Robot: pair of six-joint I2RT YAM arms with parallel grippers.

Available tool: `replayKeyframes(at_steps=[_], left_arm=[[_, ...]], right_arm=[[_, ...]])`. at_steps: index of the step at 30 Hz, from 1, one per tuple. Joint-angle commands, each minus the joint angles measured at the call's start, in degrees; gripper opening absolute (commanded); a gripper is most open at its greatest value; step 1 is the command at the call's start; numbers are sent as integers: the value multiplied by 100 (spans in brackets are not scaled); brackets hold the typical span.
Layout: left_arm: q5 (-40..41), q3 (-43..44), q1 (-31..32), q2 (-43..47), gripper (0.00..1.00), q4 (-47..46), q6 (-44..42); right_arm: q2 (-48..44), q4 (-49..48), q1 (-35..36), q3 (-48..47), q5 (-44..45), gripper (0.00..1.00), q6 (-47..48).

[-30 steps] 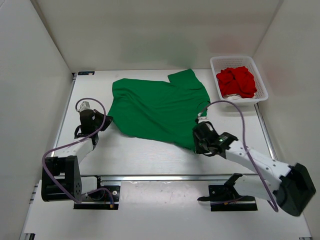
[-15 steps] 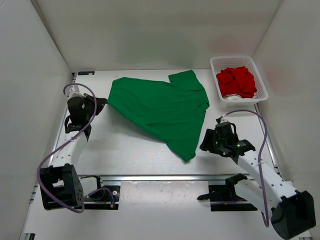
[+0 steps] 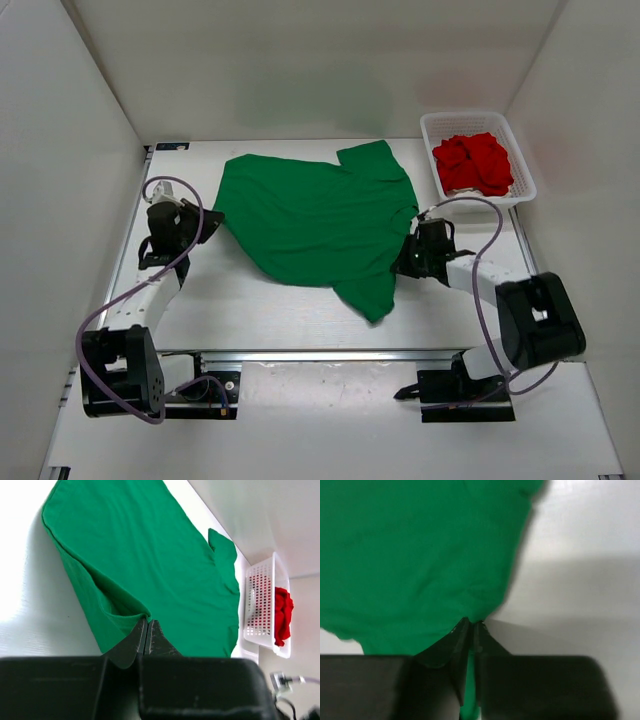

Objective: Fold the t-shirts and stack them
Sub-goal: Flatten out the tshirt

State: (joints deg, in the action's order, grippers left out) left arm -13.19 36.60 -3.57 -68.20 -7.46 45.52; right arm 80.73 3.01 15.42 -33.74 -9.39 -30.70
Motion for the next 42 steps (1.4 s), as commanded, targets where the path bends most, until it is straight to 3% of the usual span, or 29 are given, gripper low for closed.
replayKeyframes(at_steps=[1,8,15,19,22,25,30,32,36,42], left_arm=[[-184,293,-73,88,0,77,-87],[-351,980,-671,202,0,447,-245],[-386,1069,-864,290,0,667,-386],[-184,1095,-741,194,0,623,-447],[-43,1148,-618,-43,0,624,-483],[115,1262,-574,-342,0,545,-509],[45,1718,-513,-983,0,605,-517],[-34,1798,-513,-1063,0,597,-491],[-8,1745,-451,-958,0,413,-404],[-114,1719,-539,-765,0,377,-324]], right_arm=[[217,-477,-57,-624,-423,0,169],[-2023,1245,1024,-1013,-247,0,530],[-2536,1432,367,-371,-687,0,345],[-1580,623,-214,-387,-1020,0,257],[-438,324,-276,-1080,-766,0,389],[940,262,-346,-2256,-872,0,451],[1937,786,-374,-3873,-977,0,661],[1658,965,-259,-3817,-750,0,820],[36,825,249,-2335,-539,0,627],[-1944,1850,1172,-1206,-247,1,399]])
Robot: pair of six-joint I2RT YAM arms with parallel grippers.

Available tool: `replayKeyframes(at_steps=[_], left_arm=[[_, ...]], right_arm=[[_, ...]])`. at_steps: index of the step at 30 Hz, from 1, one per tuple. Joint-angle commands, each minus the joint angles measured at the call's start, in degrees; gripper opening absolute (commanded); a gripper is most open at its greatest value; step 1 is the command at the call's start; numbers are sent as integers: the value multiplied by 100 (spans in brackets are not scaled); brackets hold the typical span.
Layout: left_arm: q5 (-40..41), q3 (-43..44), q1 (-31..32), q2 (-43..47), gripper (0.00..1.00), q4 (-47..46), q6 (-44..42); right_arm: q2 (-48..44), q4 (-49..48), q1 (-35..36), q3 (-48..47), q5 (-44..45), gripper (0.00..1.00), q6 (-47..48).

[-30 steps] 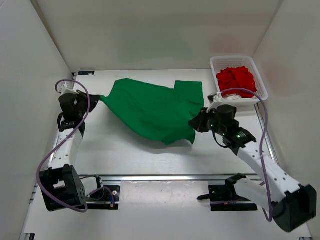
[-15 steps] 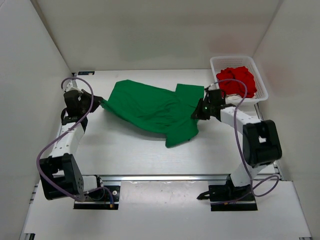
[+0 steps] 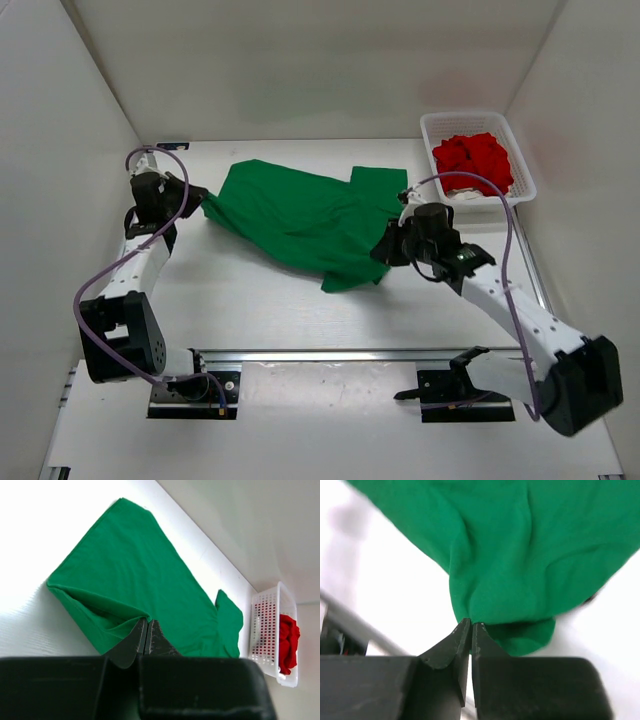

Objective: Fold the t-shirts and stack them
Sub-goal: Flatten out the tshirt

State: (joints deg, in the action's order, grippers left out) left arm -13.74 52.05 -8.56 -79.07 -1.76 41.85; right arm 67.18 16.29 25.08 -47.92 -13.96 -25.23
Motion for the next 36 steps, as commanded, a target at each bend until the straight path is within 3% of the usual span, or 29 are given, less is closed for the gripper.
replayKeyframes(at_steps=[1,5,8,11,15,20,24,26,28,30,32,36], left_arm=[[-33,200,-49,348,0,-167,26],[-24,200,-85,374,0,-140,-10],[46,147,-49,357,0,-149,-53],[143,182,117,226,0,-106,-97],[284,200,170,67,0,-61,-150],[284,-388,144,216,0,-255,7],[257,-907,39,567,0,-360,78],[231,-1327,47,752,0,-421,131],[266,-1548,12,1050,0,-352,114],[284,-1681,-14,1226,0,-308,43],[275,-1856,-23,1411,0,-272,69],[433,-2129,64,1903,0,-176,-1]], right_arm=[[-870,733,295,213,166,0,-166],[-1338,1068,349,143,-230,0,-219],[-1190,788,-194,458,-353,0,-140],[-270,-53,-968,932,-723,0,-87],[1198,-786,-1330,680,-766,0,-52],[2764,-1532,-1453,-311,-854,0,-271],[3916,-1243,-1497,-1744,-802,0,-157],[4381,-753,-1524,-2902,-793,1,-43],[4479,-383,-1515,-3416,-758,4,36],[4165,-206,-1323,-3400,-486,20,202],[3420,-214,-1226,-2762,-74,32,229],[1977,-609,-1040,-880,551,39,-16]])
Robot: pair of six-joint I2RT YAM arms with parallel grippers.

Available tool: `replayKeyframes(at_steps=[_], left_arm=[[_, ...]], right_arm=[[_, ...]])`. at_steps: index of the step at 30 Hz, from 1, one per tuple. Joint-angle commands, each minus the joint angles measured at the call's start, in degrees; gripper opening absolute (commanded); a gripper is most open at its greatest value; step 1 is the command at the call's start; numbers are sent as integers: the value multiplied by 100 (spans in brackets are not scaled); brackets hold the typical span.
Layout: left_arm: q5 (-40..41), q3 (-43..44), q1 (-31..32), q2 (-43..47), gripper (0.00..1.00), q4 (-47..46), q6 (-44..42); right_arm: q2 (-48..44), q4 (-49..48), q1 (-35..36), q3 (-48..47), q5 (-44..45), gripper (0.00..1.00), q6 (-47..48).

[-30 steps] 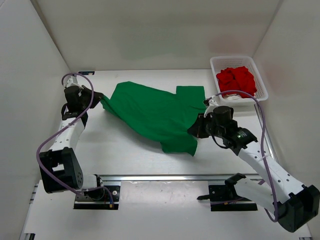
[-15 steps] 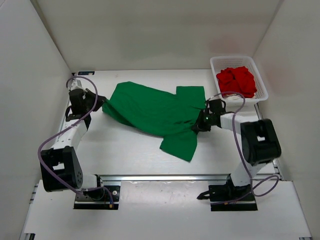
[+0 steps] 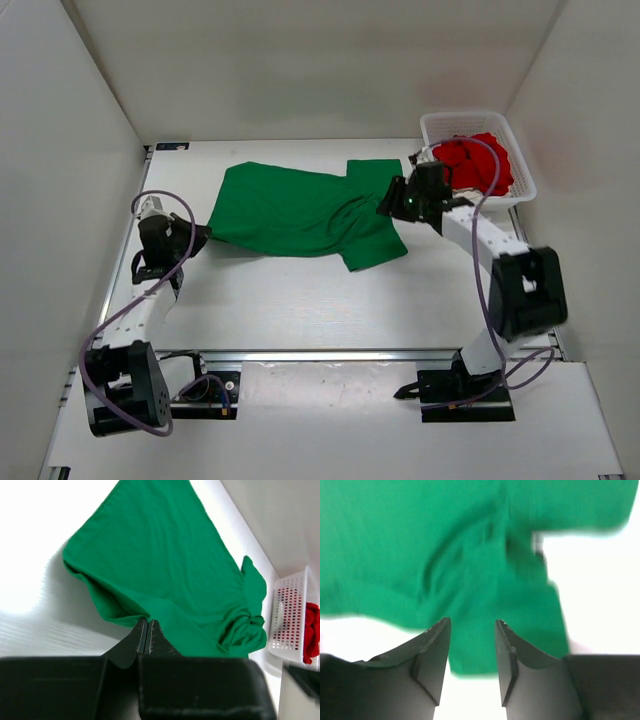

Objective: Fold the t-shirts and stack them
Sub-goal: Flatten out the tshirt

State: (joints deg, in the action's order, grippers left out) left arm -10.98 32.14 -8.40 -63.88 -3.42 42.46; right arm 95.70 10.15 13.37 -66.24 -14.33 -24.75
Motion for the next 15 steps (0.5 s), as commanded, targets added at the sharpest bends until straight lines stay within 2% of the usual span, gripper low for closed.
replayKeyframes(at_steps=[1,5,10,15], left_arm=[[193,-173,75,420,0,-27,-80],[9,-410,172,596,0,-158,43],[35,-524,331,692,0,-185,78],[0,-542,383,719,0,-185,34]], right_arm=[[-1173,-109,114,1416,632,42,-65],[-1457,-101,-307,2201,641,42,6],[-1186,-373,-685,2422,501,42,49],[-790,-655,-713,2405,360,41,32]])
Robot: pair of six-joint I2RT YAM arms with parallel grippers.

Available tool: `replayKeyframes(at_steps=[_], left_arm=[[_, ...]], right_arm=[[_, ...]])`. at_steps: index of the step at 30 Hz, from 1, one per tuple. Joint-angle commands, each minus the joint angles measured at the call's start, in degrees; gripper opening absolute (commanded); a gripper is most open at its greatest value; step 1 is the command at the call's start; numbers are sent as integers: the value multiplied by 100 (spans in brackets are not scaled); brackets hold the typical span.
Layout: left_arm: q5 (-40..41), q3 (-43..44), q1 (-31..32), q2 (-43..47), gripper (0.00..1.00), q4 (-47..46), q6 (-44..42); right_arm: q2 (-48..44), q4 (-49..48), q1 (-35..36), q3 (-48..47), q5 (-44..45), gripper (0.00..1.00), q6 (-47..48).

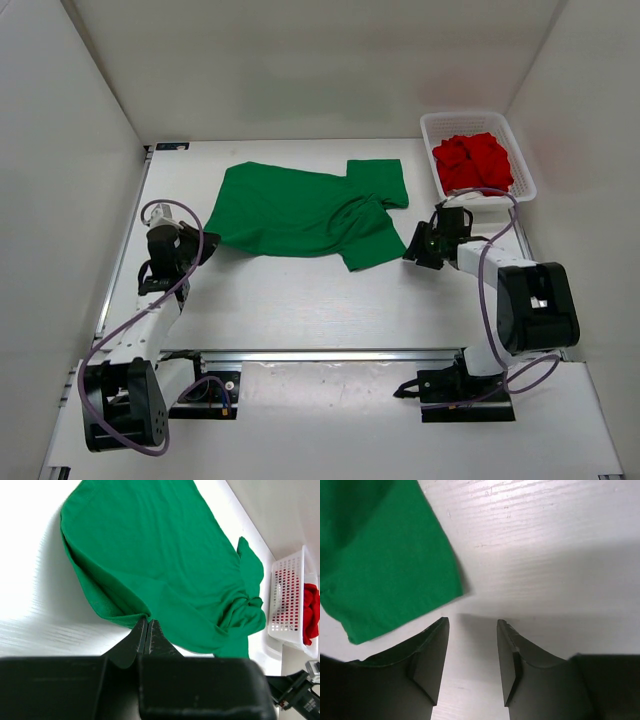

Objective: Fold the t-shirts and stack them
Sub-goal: Flatten out the tshirt

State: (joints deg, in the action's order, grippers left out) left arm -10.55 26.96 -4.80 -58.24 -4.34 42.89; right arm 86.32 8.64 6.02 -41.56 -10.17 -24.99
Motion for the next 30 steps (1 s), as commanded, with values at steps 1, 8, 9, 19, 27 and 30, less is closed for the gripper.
replayKeyframes(at_steps=[1,8,9,19,27,30], left_arm=[[-61,-33,23,120,0,-146,-9],[-140,-42,-4,32,0,-181,-45],[-141,-24,-4,23,0,-164,-36],[-228,178,67,110,0,178,-184],[-439,82,23,663,0,732,-378],[-501,37,-47,778,0,1004,-510]], right_arm=[[226,-530,74,-89,-72,41,39],[552,-829,-48,-308,-274,38,-102],[648,-821,-57,-335,-292,32,-111],[-796,-472,22,401,-195,0,-418],[-4498,2182,426,1800,-98,0,-988],[-5080,2702,890,1757,50,0,-1550]])
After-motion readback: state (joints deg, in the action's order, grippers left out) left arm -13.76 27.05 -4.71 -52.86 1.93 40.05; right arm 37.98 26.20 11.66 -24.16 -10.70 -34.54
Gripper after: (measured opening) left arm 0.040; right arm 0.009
